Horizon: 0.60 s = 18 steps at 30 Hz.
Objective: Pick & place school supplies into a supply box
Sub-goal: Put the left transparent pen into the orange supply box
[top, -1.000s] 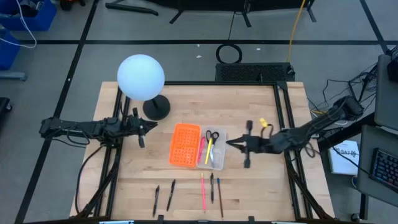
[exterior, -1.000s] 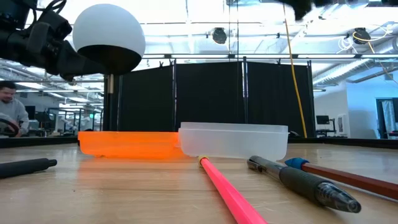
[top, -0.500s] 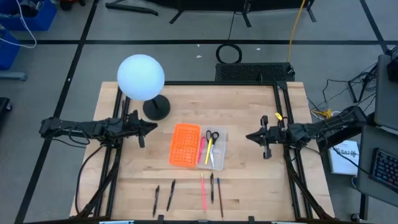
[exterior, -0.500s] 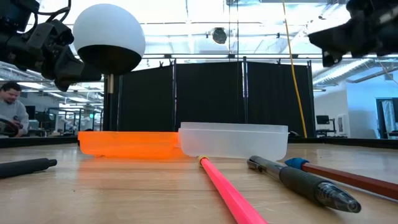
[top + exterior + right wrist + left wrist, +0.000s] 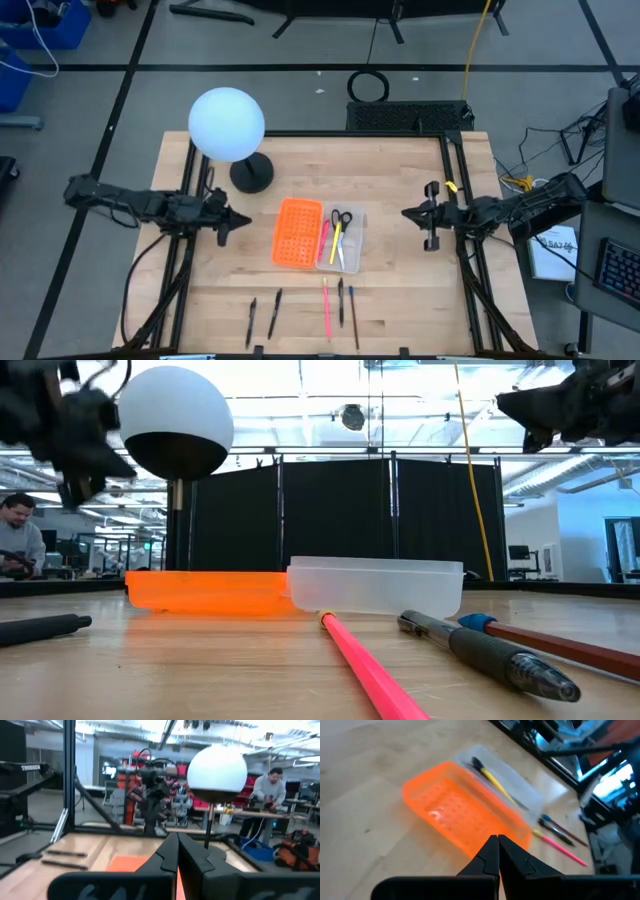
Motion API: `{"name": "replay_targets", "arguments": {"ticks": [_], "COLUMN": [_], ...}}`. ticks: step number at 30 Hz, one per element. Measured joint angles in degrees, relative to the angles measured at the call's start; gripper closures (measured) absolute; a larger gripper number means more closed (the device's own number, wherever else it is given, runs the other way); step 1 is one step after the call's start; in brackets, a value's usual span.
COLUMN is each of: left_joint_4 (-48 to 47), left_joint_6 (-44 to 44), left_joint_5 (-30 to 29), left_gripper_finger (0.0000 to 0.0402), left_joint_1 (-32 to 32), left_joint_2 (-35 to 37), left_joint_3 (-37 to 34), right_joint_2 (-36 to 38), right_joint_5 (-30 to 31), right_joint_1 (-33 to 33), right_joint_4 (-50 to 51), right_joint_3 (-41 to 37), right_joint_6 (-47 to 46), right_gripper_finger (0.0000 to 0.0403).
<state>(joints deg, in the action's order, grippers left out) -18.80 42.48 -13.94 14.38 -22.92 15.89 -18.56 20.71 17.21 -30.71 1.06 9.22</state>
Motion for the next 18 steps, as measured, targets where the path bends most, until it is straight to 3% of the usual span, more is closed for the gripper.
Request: {"name": "replay_targets", "arguments": {"ticks": [5,8,11,14,18], "left_joint_4": [-12.7,-27.3,-43.9,-58.7,-68.4], "left_joint_6": [7.8,17.2,30.1,43.1,62.5], "left_joint_5": [-14.7,-18.1,-17.3,-12.4,-5.9], "left_gripper_finger": [0.0398,0.0398,0.0399,0.0398,0.0399], "left_joint_1": [12.6,17.6,21.6,24.9,28.8], "left_joint_2": [-18.3,-31.6,-44.6,-56.4,-67.9], "left_joint_3": [18.6,33.4,47.8,60.0,69.8], "right_joint_2": [0.0,-0.1,0.0,0.0,0.0], "right_joint_5": [0.0,0.0,0.0,0.0,0.0], "right_joint_1": [0.0,0.0,0.0,0.0,0.0], "right_joint_4": [-1.6,-2.1,-2.7,-2.6,-2.4], "right_joint_3": [-0.1,-0.1,-0.1,-0.1,-0.2], "right_joint_6": [2.8,3.9,4.9,5.7,4.9], "right_gripper_finger": [0.0403,0.0403,0.0403,0.0403,0.0403]}}
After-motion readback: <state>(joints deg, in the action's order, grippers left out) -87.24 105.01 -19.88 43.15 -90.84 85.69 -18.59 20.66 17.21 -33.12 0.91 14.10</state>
